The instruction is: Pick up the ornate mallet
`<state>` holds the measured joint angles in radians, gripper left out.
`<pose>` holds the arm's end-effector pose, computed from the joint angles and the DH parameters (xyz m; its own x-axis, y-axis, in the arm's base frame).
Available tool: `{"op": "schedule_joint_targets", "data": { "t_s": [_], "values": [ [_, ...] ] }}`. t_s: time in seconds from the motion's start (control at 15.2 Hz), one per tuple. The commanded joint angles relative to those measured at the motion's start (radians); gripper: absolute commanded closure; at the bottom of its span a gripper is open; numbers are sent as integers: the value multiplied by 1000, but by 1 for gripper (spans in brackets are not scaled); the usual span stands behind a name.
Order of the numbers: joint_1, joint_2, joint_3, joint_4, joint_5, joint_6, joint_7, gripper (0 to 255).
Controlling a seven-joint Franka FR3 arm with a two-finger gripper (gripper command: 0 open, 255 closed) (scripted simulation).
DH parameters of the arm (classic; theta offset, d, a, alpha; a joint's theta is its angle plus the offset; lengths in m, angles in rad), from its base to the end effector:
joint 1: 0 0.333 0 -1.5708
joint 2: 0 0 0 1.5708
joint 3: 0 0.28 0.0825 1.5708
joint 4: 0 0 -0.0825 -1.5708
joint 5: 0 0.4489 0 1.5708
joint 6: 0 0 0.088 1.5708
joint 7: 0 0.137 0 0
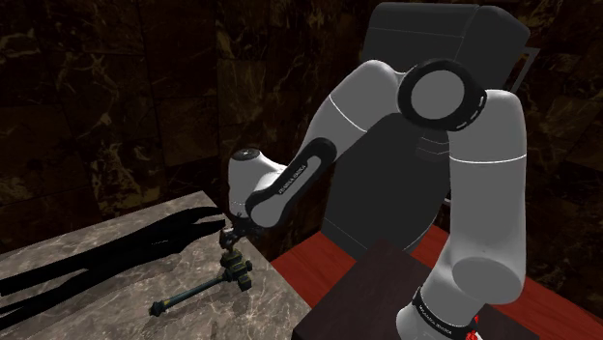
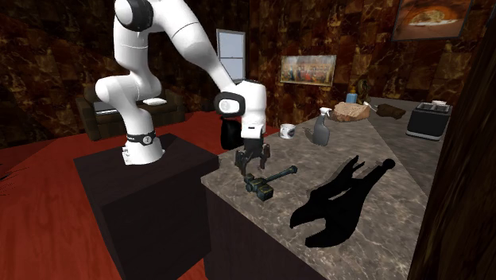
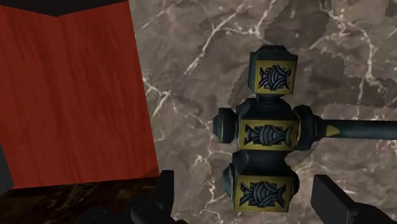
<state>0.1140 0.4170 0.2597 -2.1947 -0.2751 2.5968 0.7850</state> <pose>0.5310 0.2246 0.0802 0.9801 -0.1958 0.0315 -0.1966 -0.9802 0.0241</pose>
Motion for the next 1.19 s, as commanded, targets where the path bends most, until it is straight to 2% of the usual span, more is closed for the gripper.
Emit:
{"op": "schedule_joint_targets", "data": {
  "t_s": [0.0, 0.2, 0.86, 0.92, 1.12],
  "values": [
    [25, 79, -23, 61, -30, 19, 28, 0],
    [66, 197, -53, 164, -60, 36, 64, 0],
    [94, 297, -88, 206, -89, 97, 89, 0],
    [94, 298, -88, 205, -89, 97, 89, 255],
    [94, 297, -88, 204, -89, 98, 89, 255]
  ]
}}
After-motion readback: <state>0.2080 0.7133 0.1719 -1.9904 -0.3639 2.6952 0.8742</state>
